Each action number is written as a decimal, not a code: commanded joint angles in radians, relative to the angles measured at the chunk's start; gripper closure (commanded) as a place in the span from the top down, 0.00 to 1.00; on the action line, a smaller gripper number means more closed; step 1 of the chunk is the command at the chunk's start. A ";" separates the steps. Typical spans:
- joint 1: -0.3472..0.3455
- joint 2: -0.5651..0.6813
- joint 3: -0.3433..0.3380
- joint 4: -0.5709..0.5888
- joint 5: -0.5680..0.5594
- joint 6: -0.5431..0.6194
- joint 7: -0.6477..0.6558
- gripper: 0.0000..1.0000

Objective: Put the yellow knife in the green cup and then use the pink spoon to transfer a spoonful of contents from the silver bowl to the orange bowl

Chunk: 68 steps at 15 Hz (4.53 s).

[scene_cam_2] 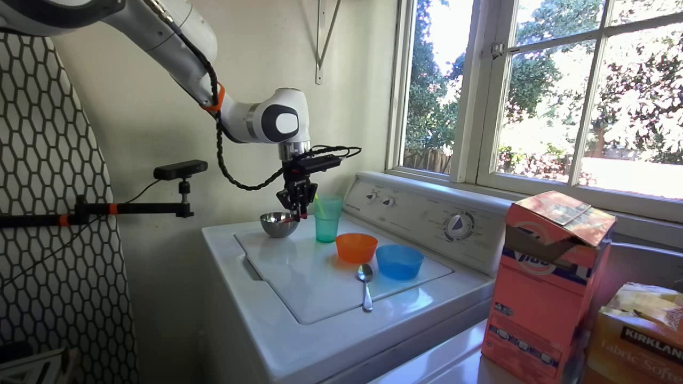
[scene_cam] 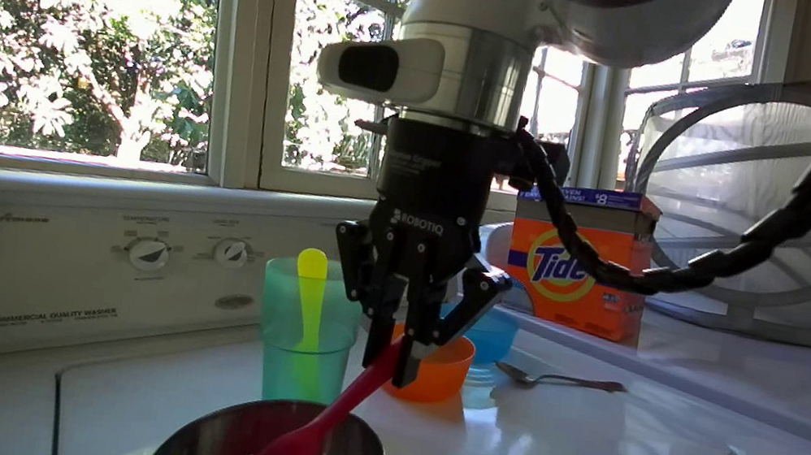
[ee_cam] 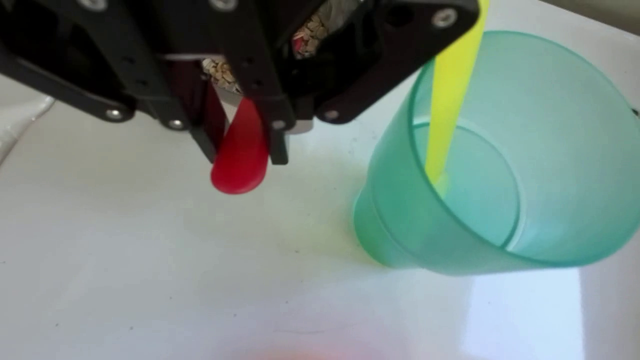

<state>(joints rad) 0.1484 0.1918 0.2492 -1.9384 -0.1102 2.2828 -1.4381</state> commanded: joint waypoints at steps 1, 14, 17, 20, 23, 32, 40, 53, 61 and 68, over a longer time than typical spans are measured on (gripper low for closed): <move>-0.025 -0.007 -0.002 -0.010 0.093 0.009 -0.094 0.06; -0.078 -0.005 -0.002 -0.010 0.395 0.003 -0.369 0.06; -0.089 -0.015 -0.007 -0.014 0.453 -0.005 -0.424 0.06; -0.075 -0.001 -0.019 0.003 0.424 -0.003 -0.388 0.25; -0.073 -0.001 -0.019 0.003 0.424 -0.003 -0.388 0.25; -0.097 -0.004 -0.051 0.018 0.430 -0.098 -0.396 0.06; -0.141 0.004 -0.098 0.047 0.462 -0.180 -0.401 0.06; -0.208 0.052 -0.164 0.095 0.486 -0.160 -0.319 0.25; -0.215 0.077 -0.175 0.127 0.477 -0.159 -0.266 0.06; -0.250 0.111 -0.220 0.176 0.471 -0.164 -0.173 0.06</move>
<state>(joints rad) -0.0867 0.2703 0.0396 -1.8004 0.3747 2.1227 -1.6600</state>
